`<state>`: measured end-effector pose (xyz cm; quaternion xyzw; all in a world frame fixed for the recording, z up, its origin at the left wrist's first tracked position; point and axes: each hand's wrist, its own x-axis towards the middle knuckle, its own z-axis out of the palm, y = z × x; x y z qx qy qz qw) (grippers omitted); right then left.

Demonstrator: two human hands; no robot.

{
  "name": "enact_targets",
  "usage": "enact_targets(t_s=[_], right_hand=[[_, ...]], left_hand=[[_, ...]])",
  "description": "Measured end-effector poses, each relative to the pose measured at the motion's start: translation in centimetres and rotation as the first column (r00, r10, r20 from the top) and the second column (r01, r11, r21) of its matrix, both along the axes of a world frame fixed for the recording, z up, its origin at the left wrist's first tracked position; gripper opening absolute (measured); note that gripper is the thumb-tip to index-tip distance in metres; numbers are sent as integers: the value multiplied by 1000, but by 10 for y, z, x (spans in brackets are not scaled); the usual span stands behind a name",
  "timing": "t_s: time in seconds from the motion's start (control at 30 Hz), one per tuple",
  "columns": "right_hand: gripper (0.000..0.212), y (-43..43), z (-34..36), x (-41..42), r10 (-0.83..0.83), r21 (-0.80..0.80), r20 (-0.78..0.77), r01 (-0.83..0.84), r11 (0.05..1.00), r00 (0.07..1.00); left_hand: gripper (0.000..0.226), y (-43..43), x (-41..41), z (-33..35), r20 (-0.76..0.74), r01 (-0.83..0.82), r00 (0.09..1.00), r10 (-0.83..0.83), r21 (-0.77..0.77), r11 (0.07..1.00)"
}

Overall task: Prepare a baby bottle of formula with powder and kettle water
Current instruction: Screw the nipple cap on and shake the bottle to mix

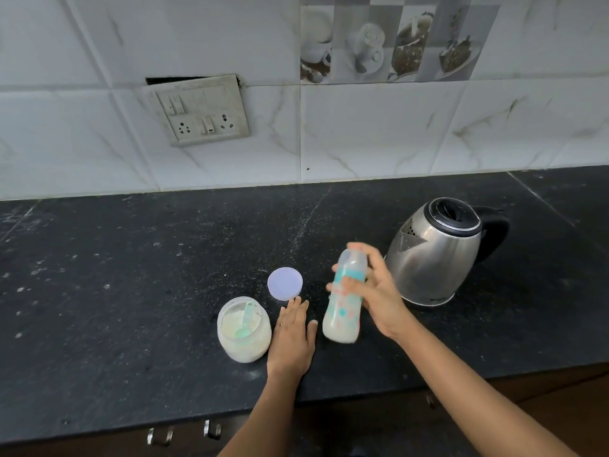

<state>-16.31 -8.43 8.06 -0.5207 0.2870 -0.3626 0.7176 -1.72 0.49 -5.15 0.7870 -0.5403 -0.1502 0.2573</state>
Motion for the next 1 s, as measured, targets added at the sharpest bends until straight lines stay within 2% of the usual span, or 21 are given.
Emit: enact_targets(t_s=[0.03,0.07,0.13,0.17,0.2,0.3,0.33,0.37,0.43,0.47,0.5,0.6,0.63,0.67,0.73,0.77,0.8,0.9,0.93,1.0], right_hand=[[64,2,0,-1,49,-34,-38,-50,998,998],[62,0,0,0,5,-31,-20,-6,999,1000],[56,-4,5,6,-211,121,101,199,973,972],[52,-6,6,7,-273,189,149,244,951,950],[51,-7,5,9,-272,204,163,237,950,948],[58,1,10,6,48,25,18,-49,998,999],[59,2,12,6,92,-10,-11,-92,996,996],[58,0,12,7,56,-4,21,-56,998,998],[52,-2,15,12,-138,148,155,116,982,978],[50,-2,14,14,-184,200,193,145,969,964],[50,-1,13,16,-161,195,193,123,973,968],[58,7,14,12,120,-1,5,-120,993,993],[58,6,16,13,124,-23,3,-124,992,992],[56,2,17,14,61,-2,46,-60,998,997],[52,-5,20,17,-156,155,170,130,979,973],[50,-7,20,17,-212,206,195,172,963,957],[51,-7,18,17,-193,210,196,152,966,961],[55,3,17,11,66,19,44,-67,998,997],[56,0,17,11,61,-7,43,-61,998,997],[55,-10,20,15,-125,101,124,113,988,984]], left_hand=[[50,0,0,0,0,-2,1000,2,2,1000],[50,0,0,0,1,-2,1000,2,-1,1000],[49,0,-1,0,0,-1,1000,1,-15,1000],[49,0,-1,0,-1,-2,1000,2,-18,1000],[49,0,-1,1,-1,-1,1000,1,-19,1000],[50,0,0,-1,0,16,1000,-16,-4,1000],[50,1,0,-1,2,16,1000,-16,1,1000],[50,1,0,-1,1,14,1000,-14,-5,1000],[49,0,-1,0,-2,4,1000,-4,-22,1000],[50,0,-1,0,0,-1,1000,1,-22,1000],[51,0,-1,0,3,3,1000,-3,-20,1000],[54,0,2,-5,32,38,999,-38,14,999],[54,0,2,-5,28,36,999,-36,11,999],[53,0,1,-3,11,26,1000,-26,0,1000],[50,-1,-1,0,-5,3,1000,-3,-17,1000],[50,0,-1,1,-5,-1,1000,1,-21,1000],[50,0,-1,1,-3,1,1000,-1,-23,1000],[50,1,0,-1,-6,20,1000,-20,-22,1000],[50,1,0,-1,-8,16,1000,-16,-25,1000],[49,0,-1,0,-9,4,1000,-4,-32,999]])
